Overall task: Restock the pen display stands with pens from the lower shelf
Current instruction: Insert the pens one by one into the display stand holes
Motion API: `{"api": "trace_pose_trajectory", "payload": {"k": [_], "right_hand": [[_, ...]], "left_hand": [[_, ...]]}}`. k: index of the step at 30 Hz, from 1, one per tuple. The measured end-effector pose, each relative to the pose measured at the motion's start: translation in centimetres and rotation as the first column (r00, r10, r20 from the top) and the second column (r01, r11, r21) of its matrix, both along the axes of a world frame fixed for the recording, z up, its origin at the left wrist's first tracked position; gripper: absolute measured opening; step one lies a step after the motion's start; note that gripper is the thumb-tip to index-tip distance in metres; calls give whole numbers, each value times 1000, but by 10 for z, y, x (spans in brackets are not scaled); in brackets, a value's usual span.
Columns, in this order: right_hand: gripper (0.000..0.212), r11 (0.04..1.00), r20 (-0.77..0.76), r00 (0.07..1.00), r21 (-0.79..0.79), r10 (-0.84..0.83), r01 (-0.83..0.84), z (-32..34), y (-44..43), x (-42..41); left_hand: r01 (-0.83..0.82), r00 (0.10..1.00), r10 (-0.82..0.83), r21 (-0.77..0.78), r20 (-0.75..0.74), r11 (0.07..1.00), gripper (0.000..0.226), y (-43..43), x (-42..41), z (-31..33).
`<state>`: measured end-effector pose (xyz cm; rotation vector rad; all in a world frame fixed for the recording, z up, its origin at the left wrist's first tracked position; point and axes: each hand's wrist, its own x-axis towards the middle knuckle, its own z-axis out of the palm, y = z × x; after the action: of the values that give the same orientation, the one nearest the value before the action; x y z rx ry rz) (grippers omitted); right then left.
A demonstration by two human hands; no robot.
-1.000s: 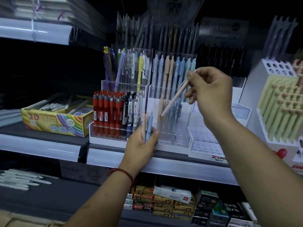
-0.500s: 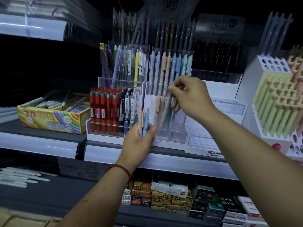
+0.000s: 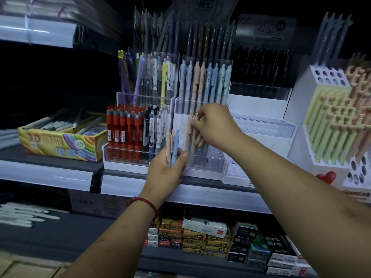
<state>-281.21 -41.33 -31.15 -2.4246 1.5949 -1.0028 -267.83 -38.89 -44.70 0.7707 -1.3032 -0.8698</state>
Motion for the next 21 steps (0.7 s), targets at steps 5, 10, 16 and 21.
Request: {"api": "trace_pose_trajectory", "payload": {"k": [5,10,16,21], "right_hand": [[29,994,234,967,-69,98,-84,-15,28,-7],[26,970,283,931,-4,233,-242,-25,59,1],[31,999,399,915,-14,52,-51,-48,64,13],[40,990,625,779,133,-55,-37,-59,70,14]], "left_hand": [[-2,1000,2,10,2,1000,20,1,0,1],[-76,975,93,-89,203,993,8,1,3,1],[-68,919,81,-48,385,997,39,21,-3,19],[-85,912,86,-20,401,996,8,31,-3,26]]}}
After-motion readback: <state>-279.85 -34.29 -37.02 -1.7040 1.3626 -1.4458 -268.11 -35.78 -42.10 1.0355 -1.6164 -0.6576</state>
